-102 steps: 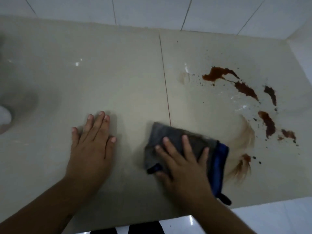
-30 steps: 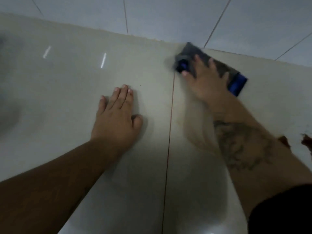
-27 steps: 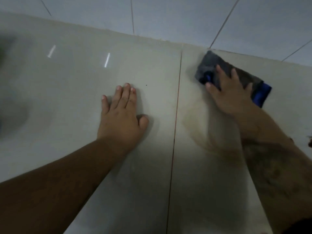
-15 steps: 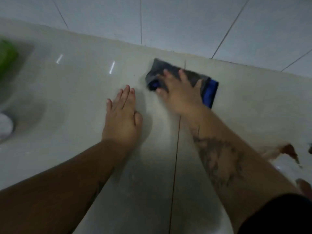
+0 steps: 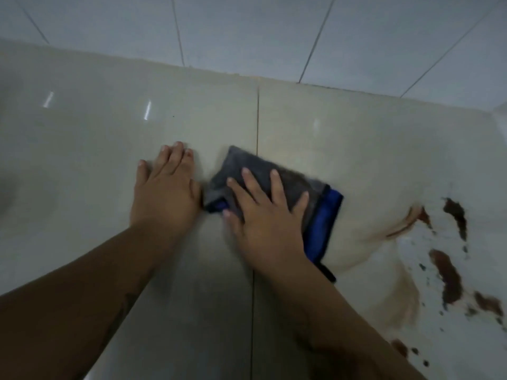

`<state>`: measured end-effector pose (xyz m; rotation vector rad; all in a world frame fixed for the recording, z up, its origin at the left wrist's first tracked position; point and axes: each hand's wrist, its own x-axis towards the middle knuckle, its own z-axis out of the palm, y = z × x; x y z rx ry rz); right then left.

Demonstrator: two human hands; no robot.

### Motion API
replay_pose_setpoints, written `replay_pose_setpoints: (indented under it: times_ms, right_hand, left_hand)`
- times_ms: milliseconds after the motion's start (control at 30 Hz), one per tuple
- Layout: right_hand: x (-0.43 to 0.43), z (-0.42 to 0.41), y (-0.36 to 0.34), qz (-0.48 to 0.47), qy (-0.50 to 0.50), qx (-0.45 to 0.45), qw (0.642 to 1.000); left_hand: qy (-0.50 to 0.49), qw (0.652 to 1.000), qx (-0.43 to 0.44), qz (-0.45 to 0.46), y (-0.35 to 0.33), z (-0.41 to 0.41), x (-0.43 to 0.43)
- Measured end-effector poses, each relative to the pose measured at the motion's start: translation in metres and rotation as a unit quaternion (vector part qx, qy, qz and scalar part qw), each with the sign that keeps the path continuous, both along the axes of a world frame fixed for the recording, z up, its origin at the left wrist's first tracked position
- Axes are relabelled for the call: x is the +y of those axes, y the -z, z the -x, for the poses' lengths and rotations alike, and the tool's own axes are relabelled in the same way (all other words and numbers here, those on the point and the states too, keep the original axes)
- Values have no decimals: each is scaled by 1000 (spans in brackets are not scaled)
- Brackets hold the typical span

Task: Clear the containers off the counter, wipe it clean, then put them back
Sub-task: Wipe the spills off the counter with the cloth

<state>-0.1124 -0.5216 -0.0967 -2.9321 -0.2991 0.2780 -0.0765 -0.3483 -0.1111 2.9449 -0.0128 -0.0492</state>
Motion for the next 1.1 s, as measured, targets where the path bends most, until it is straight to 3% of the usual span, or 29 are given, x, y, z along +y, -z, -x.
replay_pose_setpoints:
  times_ms: [100,167,233,333,400,500,633,800,967,1100]
  right_hand:
    - [-24,-91,1,-26,10,-19,999]
    - [-82,-129,2,-25,94,-14,995]
    - [-152,-127,-4,-29,209,3,977]
    - [-208,-51,-21,-32,324,47,944]
    - [-180,17,-23,-25,313,58,948]
    - [-86,75,-19,26,179,56,982]
    - [-45,22,-5,-10,96,11,995]
    - [-156,-81,-3,-17,113,18,993]
    - [-320,-96,-20,45,211,52,975]
    - [-395,-32,-25,38,195,57,978]
  left_hand:
    - [-3,1000,-8,10,0,0,1]
    - [2,1000,-2,3,1,1,1]
    - [9,1000,-5,-4,1,0,1]
    - [27,1000,-7,-13,1,-2,2]
    - [38,999,-12,-20,1,-2,2]
    - [44,999,-13,-11,2,-2,3]
    - [98,995,-16,13,3,0,6]
    - [189,981,-2,41,-14,34,-43]
    - [67,990,16,122,-13,77,-118]
    - [12,996,20,89,-9,87,-154]
